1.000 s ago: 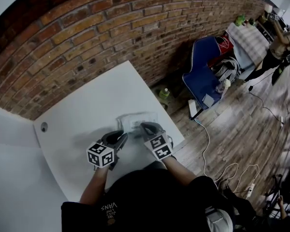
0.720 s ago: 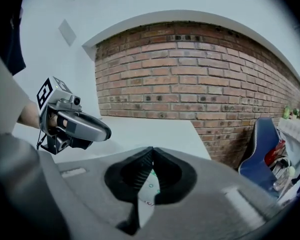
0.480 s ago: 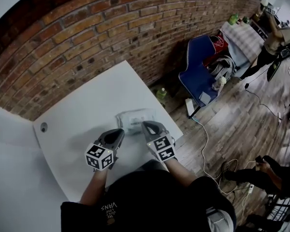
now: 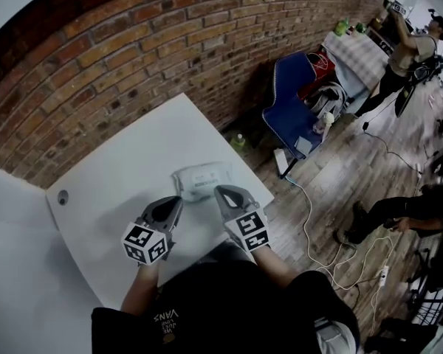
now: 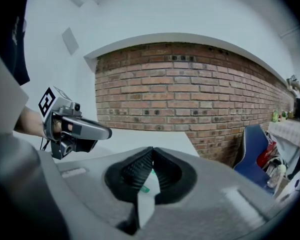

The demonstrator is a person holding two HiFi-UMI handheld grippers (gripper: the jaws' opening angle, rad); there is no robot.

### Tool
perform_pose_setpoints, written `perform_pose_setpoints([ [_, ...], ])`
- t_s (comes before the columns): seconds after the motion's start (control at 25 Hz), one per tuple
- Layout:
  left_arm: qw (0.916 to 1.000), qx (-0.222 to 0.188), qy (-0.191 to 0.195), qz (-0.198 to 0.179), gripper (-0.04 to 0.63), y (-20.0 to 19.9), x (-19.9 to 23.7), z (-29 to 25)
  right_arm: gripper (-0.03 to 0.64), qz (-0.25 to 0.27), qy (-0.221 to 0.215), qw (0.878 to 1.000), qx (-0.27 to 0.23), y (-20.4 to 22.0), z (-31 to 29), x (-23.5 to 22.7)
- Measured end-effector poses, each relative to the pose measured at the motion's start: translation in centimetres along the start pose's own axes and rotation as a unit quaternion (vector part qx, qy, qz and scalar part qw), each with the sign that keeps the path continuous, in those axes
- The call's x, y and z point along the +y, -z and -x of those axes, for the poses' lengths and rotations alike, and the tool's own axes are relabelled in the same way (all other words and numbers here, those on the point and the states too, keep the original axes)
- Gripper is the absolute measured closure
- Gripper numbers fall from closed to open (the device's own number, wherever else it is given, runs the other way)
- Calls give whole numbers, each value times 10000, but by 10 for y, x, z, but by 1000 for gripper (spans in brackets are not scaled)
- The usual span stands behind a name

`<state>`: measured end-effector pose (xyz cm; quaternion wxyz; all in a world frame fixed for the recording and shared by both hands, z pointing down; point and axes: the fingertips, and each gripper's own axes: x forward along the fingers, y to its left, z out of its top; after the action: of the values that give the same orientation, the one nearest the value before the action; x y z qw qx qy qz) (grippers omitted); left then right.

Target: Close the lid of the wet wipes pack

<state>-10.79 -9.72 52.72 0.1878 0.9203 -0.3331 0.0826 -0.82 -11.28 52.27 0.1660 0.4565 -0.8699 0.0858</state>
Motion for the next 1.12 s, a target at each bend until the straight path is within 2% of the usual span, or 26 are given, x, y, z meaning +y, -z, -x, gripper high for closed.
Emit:
perform_pose_setpoints([
  [0.28,9997,-202,79,-120,575,-8,-10,16,618,-2,154,9997,-192,-7,18,10],
  [0.44,9992,-322,0,-216,575,-12,-12,25,618,-57,188,9994,-277,-9,27,17],
  [0.8,9991,-342,-3,-245,575,-7,-19,42,618,-165,182,9988,-412,-13,42,37],
  [1.12,9984,-333,66,-448,575,-4,-28,53,618,-218,175,9985,-466,-13,47,50],
])
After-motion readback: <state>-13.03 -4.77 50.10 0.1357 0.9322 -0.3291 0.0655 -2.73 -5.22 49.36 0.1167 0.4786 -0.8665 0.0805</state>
